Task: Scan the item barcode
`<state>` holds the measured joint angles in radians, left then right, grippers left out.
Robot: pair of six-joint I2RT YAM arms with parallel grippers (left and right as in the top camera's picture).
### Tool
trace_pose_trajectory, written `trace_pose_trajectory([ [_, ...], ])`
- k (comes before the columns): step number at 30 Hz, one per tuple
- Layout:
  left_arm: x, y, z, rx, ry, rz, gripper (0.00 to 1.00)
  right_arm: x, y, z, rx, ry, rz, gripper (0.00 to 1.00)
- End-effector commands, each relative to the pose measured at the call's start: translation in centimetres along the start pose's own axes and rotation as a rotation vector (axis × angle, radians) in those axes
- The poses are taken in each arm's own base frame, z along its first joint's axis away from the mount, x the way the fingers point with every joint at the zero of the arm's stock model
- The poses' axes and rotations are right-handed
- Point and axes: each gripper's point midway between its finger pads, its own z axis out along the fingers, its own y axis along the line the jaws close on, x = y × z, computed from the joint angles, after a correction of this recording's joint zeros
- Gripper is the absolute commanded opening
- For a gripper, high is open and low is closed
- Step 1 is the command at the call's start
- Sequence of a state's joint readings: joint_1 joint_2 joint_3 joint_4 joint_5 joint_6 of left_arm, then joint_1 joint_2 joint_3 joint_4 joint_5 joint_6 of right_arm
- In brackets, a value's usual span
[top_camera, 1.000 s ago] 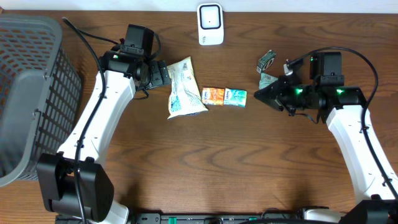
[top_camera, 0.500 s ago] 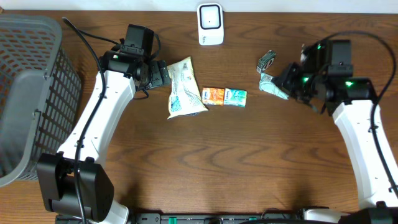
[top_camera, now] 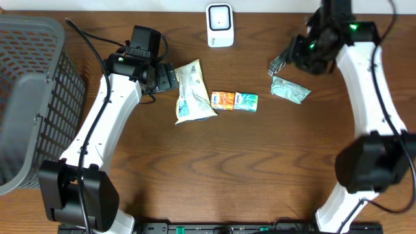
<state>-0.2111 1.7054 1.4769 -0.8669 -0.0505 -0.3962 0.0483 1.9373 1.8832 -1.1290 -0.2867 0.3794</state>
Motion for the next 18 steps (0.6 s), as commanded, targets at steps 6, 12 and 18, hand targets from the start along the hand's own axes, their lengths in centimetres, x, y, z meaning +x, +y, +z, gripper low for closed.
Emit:
trace_pose_trajectory([
  [6, 0.0, 0.2, 0.1, -0.005, 0.003, -0.004, 0.98, 0.0, -4.8, 1.8, 0.217, 0.073, -0.282, 0.87],
  [12, 0.0, 0.2, 0.1, -0.005, 0.003, -0.004, 0.98, 1.0, -5.6, 2.1, 0.247, 0.125, -0.414, 0.95],
  [18, 0.0, 0.2, 0.1, -0.005, 0.003, -0.004, 0.98, 3.6, -6.7, 5.4, 0.25, 0.218, -0.579, 0.98],
])
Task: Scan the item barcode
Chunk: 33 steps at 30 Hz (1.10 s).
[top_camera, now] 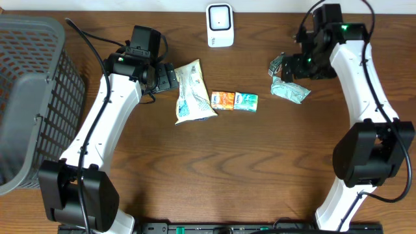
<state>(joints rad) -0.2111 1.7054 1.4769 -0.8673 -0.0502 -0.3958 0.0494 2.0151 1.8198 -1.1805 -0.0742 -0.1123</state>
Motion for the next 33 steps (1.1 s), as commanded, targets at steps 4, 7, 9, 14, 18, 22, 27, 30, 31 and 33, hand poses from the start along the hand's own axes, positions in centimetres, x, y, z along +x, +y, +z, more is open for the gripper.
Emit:
trace_pose_trajectory([
  [4, 0.0, 0.2, 0.1, -0.005, 0.003, -0.005, 0.98, 1.2, -0.5, 4.8, 0.098, 0.012, -0.148, 0.99],
  [7, 0.0, 0.2, 0.1, -0.005, 0.002, -0.005, 0.98, 0.7, -1.2, 6.2, 0.181, -0.023, -0.165, 0.99],
  [9, 0.0, 0.2, 0.1, -0.005, 0.002, -0.005, 0.98, 0.3, -1.4, 6.7, 0.219, -0.044, -0.175, 0.99],
  [14, 0.0, 0.2, 0.1, -0.005, 0.002, -0.005, 0.98, -1.3, 0.7, 7.1, 0.209, -0.115, -0.214, 0.93],
  [18, 0.0, 0.2, 0.1, -0.005, 0.003, -0.005, 0.98, -1.7, 0.8, 7.2, 0.212, -0.138, -0.216, 0.95],
  [22, 0.0, 0.2, 0.1, -0.005, 0.003, -0.005, 0.98, -1.4, 2.0, 7.5, 0.147, -0.132, -0.225, 0.99],
  [27, 0.0, 0.2, 0.1, -0.005, 0.003, -0.005, 0.98, -0.8, 6.1, 7.7, -0.065, -0.13, -0.211, 0.99],
  [30, 0.0, 0.2, 0.1, -0.005, 0.003, -0.005, 0.98, -0.7, 8.6, 7.5, -0.19, -0.136, -0.184, 0.99],
  [31, 0.0, 0.2, 0.1, -0.005, 0.003, -0.005, 0.98, -0.7, 9.0, 7.4, -0.206, -0.135, -0.181, 0.99],
  [33, 0.0, 0.2, 0.1, -0.005, 0.003, -0.005, 0.98, -0.6, 9.5, 7.4, -0.213, -0.133, -0.183, 0.99],
])
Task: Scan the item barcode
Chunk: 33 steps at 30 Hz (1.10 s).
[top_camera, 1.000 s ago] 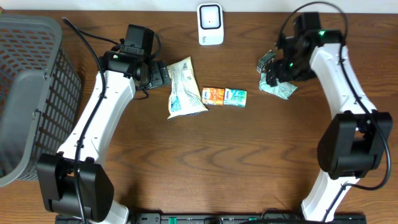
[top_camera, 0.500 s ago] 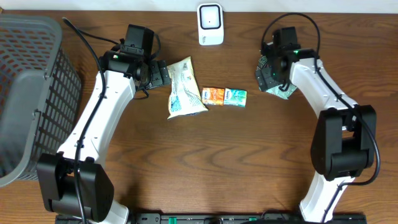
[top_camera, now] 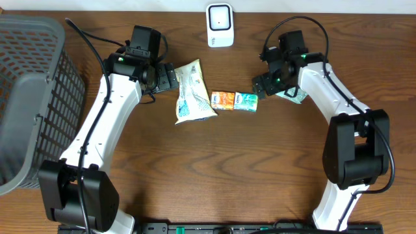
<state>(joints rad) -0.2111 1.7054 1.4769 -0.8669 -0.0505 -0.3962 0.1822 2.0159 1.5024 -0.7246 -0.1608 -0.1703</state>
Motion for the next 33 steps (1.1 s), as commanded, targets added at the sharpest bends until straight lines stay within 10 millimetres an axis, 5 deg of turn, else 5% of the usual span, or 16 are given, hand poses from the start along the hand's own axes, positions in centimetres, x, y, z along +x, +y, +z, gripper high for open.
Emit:
trace_pose_trajectory([
  [1, 0.0, 0.2, 0.1, -0.005, 0.003, -0.004, 0.98, -0.2, 2.8, 0.1, -0.109, -0.007, 0.022, 0.99],
  [23, 0.0, 0.2, 0.1, -0.005, 0.003, -0.004, 0.98, -0.7, 7.6, -0.4, -0.259, -0.015, -0.031, 0.99],
  [28, 0.0, 0.2, 0.1, -0.005, 0.003, -0.004, 0.98, -2.4, 6.9, -2.3, -0.226, -0.054, -0.032, 0.99],
  [33, 0.0, 0.2, 0.1, -0.005, 0.003, -0.004, 0.98, -2.1, 3.7, -3.5, -0.044, -0.009, -0.02, 0.99],
])
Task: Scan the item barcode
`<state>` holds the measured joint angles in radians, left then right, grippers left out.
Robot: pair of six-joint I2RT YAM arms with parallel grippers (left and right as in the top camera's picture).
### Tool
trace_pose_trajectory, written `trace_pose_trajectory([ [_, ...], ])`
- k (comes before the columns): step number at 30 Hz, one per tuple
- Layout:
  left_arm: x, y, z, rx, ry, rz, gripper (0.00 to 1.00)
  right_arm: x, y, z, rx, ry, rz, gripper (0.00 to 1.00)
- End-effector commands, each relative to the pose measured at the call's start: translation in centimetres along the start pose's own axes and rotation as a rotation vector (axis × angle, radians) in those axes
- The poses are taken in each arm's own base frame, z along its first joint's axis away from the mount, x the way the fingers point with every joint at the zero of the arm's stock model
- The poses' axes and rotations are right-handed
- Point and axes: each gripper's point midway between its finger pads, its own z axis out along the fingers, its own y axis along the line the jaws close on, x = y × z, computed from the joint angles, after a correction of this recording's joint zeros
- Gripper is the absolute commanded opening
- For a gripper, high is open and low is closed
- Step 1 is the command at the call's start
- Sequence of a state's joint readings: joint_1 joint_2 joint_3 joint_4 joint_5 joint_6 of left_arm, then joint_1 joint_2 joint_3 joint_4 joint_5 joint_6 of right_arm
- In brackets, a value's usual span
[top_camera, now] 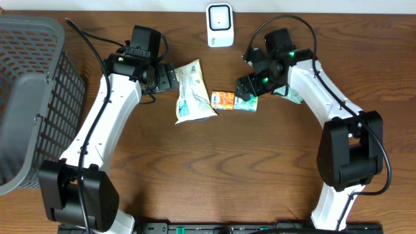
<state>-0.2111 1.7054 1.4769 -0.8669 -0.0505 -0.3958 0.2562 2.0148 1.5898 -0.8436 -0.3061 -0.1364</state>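
Observation:
A white barcode scanner (220, 25) stands at the back middle of the table. A pale snack bag (192, 91) lies left of centre, with an orange packet (223, 99) and a teal packet (247, 103) just right of it. A crumpled green wrapper (294, 96) shows beside the right arm. My right gripper (246, 86) is over the teal packet; its jaws are hidden from above. My left gripper (170, 77) sits at the snack bag's upper left edge, and its jaw state does not show.
A grey mesh basket (29, 91) fills the left side of the table. Black cables run from both arms near the back edge.
My right gripper has moved further left, from the gap between the green wrapper and the teal packet to right above the teal packet. The left arm has not moved.
My right gripper was at the far right back, above the green wrappers. It then stood lower beside them, then between the wrappers and the teal packet, and now it is over the teal packet. The left arm stayed beside the snack bag throughout.

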Motion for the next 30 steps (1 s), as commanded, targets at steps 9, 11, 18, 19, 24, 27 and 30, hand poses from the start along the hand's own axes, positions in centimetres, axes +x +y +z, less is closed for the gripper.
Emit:
trace_pose_trajectory([
  [9, 0.0, 0.2, 0.1, -0.005, 0.003, -0.005, 0.98, -1.0, -2.8, -2.3, 0.169, -0.024, 0.008, 0.99],
  [11, 0.0, 0.2, 0.1, -0.005, 0.003, -0.005, 0.98, -0.9, -3.3, -2.4, 0.198, -0.022, 0.009, 0.99],
  [18, 0.0, 0.2, 0.1, -0.005, 0.003, -0.005, 0.98, -3.3, -7.0, -4.4, 0.369, -0.14, 0.186, 0.99],
  [19, 0.0, 0.2, 0.1, -0.005, 0.003, -0.005, 0.97, -4.0, -7.3, -4.7, 0.37, -0.178, 0.221, 0.99],
  [24, 0.0, 0.2, 0.1, -0.005, 0.003, -0.005, 0.98, -6.7, -9.1, -6.1, 0.358, -0.342, 0.42, 0.99],
  [27, 0.0, 0.2, 0.1, -0.005, 0.003, -0.005, 0.98, -7.1, -10.1, -6.5, 0.359, -0.379, 0.469, 0.99],
  [30, 0.0, 0.2, 0.1, -0.005, 0.003, -0.005, 0.98, -6.7, -11.7, -6.8, 0.402, -0.391, 0.529, 0.99],
])
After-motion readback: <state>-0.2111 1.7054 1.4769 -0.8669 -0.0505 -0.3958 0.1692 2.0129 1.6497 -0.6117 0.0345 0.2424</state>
